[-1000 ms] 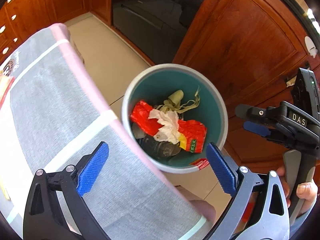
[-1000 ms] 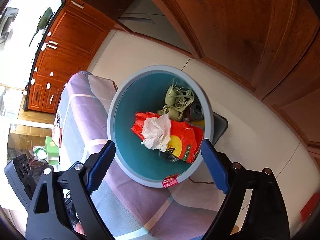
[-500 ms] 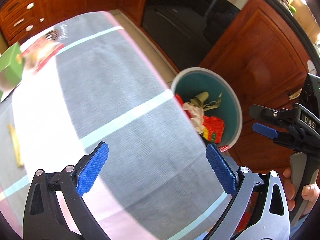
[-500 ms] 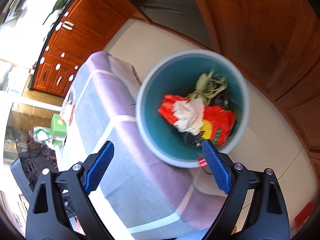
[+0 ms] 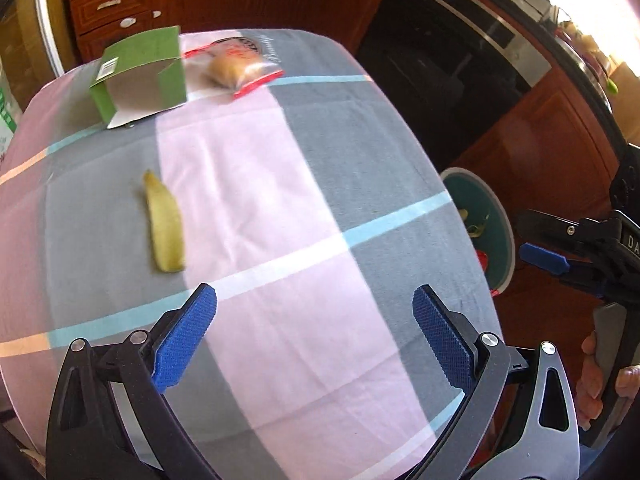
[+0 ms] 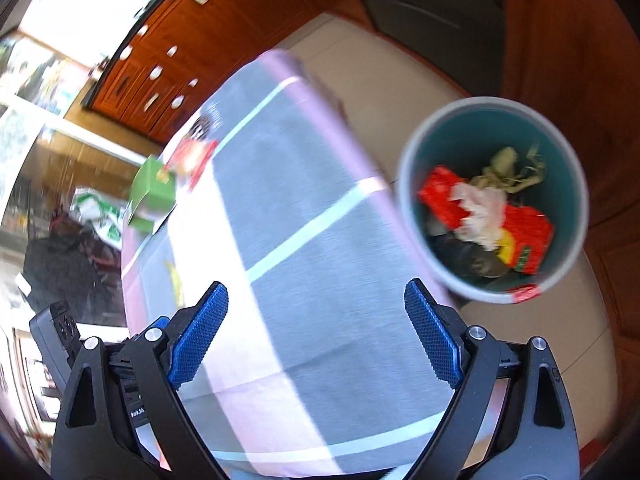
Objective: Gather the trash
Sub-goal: 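Move both grippers back from the bin to the table, then grasp the yellow peel strip with the right gripper while the left gripper grasps the green box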
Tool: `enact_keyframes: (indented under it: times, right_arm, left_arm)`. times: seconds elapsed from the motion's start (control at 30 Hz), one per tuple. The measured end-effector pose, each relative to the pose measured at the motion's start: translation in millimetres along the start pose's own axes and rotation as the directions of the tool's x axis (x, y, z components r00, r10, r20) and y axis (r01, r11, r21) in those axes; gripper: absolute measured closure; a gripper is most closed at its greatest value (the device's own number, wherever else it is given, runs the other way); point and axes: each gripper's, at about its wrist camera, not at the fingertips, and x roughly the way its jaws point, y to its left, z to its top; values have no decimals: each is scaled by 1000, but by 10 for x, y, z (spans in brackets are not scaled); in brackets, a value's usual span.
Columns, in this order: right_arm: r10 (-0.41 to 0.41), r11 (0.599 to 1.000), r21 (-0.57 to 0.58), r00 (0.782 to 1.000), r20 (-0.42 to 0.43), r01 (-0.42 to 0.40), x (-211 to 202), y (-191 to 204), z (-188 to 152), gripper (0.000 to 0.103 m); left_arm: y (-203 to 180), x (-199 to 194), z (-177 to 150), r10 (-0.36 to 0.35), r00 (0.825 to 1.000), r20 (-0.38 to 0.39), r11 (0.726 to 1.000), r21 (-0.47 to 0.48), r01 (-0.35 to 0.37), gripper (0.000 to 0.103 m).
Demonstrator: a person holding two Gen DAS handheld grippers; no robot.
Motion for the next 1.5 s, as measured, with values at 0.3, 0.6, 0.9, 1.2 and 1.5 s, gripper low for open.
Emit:
enact_keyframes:
  times: [0.3,0.6,0.9,1.2,1.5]
  right_arm:
    - [-19,984,-180,997,-80,4,584,1059,-215,17]
    - [-64,951,-310,988,-140,18,1225,1855,-390,19]
    - [-124,909,-414,978,-167,44,1738,2283,-529,51]
    - [-236,810,-559,971,-34,177,1949,2492,-676,80]
    - [-183,856,-498,983,-34,142,1796,2314,-379,84]
  left_arm:
    - [1118,-269,-177,80,997,12,990,-120,-78,4]
    - [1793,-372,-275,84,996,4,977,-198,-81,4]
    - [2106,-319,-251,95,995,-8,976,-197,-94,4]
    - [2288,-242,-204,98,995,-23,971,-218,-101,4]
    - [2199,-78,207,113,994,0,975,-191,-111,4]
